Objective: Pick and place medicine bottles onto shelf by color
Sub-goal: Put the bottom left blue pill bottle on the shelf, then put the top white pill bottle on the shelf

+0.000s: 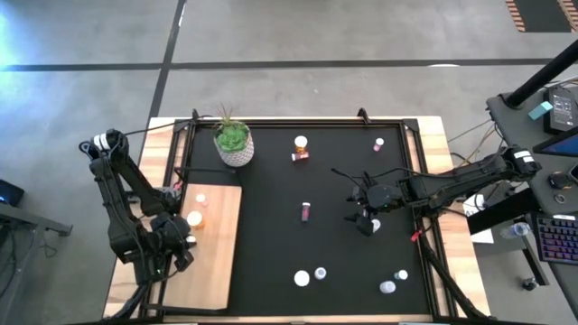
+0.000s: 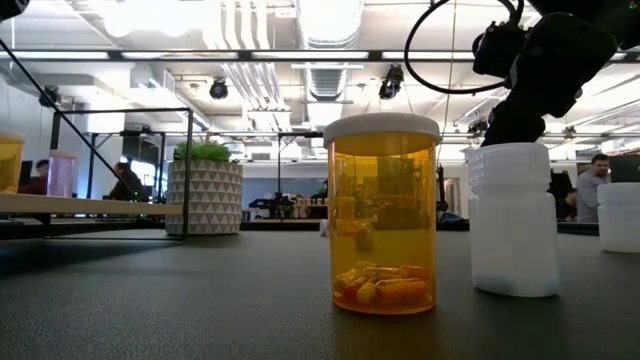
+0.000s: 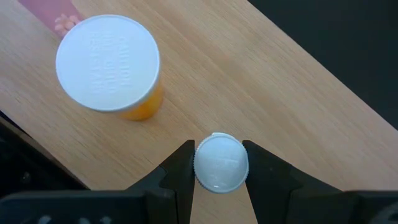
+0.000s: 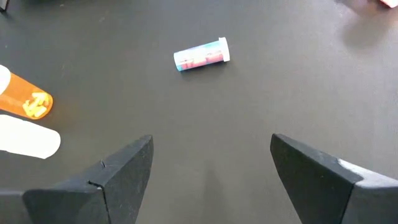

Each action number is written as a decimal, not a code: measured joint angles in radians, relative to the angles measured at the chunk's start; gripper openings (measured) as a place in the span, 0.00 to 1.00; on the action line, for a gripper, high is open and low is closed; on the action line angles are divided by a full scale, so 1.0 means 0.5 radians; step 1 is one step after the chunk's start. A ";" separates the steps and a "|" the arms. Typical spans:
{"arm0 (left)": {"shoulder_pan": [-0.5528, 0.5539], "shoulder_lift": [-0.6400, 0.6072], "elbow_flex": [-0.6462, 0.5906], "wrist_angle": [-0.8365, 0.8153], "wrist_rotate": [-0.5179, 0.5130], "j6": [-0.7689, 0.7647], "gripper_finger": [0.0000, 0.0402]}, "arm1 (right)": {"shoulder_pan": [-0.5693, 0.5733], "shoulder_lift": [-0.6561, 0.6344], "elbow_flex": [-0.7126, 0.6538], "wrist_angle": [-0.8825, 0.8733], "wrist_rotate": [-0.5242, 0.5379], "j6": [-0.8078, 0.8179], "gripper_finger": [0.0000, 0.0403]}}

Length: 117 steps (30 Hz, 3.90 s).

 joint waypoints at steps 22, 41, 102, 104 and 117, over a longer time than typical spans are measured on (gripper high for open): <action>0.001 -0.101 0.148 -0.075 0.022 -0.008 0.54 | -0.001 0.000 -0.001 0.000 0.001 0.000 0.78; 0.314 -0.224 0.594 -0.531 -0.548 0.620 0.56 | 0.000 0.000 0.000 0.000 0.000 0.000 0.78; 1.909 0.633 0.735 2.428 -0.269 2.934 0.56 | -0.082 -0.001 0.000 0.499 -0.235 1.027 0.78; 1.908 0.633 0.735 2.426 -0.224 2.934 0.56 | -0.095 -0.030 0.000 0.475 -0.345 1.075 0.76; 1.908 0.633 0.735 2.428 -0.185 2.932 0.56 | -0.067 0.105 0.782 -1.582 -0.261 0.943 0.72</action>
